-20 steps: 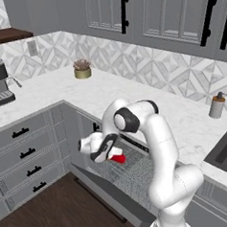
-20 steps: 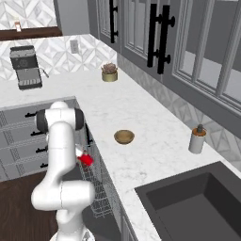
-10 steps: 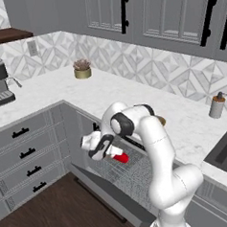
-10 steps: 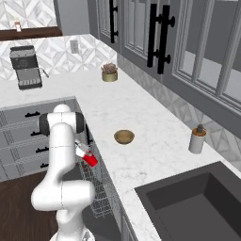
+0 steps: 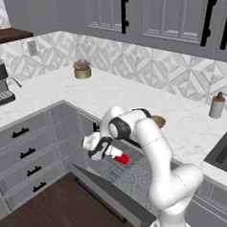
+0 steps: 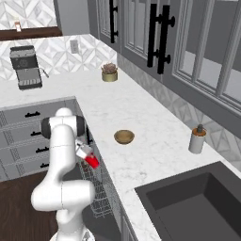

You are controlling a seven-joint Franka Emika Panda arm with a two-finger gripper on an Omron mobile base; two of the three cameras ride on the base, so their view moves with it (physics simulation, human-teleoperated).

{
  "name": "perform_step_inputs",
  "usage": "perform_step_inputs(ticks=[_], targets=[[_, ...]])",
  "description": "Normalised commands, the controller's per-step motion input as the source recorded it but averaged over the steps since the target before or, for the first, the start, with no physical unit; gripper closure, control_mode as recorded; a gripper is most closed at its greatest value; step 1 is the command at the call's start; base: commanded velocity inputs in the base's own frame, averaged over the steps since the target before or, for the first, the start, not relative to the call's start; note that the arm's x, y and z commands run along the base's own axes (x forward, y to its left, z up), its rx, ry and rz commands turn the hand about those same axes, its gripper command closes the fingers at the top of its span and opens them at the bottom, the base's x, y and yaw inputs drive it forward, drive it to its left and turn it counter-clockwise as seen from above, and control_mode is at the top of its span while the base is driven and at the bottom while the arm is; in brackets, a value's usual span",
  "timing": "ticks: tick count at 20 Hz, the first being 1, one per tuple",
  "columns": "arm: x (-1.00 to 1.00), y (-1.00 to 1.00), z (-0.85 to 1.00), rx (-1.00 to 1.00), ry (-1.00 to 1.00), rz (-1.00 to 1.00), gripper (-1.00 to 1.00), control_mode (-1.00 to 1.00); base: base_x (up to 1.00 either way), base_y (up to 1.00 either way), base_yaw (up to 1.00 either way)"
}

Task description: Pick up the cup and bowl from the counter, place them in the dishwasher, and close the dishwasher door.

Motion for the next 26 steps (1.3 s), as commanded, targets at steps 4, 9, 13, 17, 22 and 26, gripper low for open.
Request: perform_step_inputs(ticks=[4, 9, 13, 17, 22, 26], targets=[[0.00, 0.00, -0.35, 0.00, -0.07, -0.02, -1.00, -1.00, 0.00, 0.00, 0.00], [0.00, 0.00, -0.20, 0.01, -0.08, 0.00, -1.00, -1.00, 0.00, 0.00, 0.00], [-0.01, 0.00, 0.00, 0.15, -0.06, 0.00, -1.00, -1.00, 0.00, 0.00, 0.00], [0.00, 0.00, 0.00, 0.30, 0.00, 0.00, -1.00, -1.00, 0.00, 0.00, 0.00], [0.00, 0.00, -0.10, 0.28, -0.05, 0.00, -1.00, -1.00, 0.00, 0.00, 0.00], [0.08, 0.00, -0.30, 0.22, -0.07, 0.00, -1.00, -1.00, 0.00, 0.00, 0.00]])
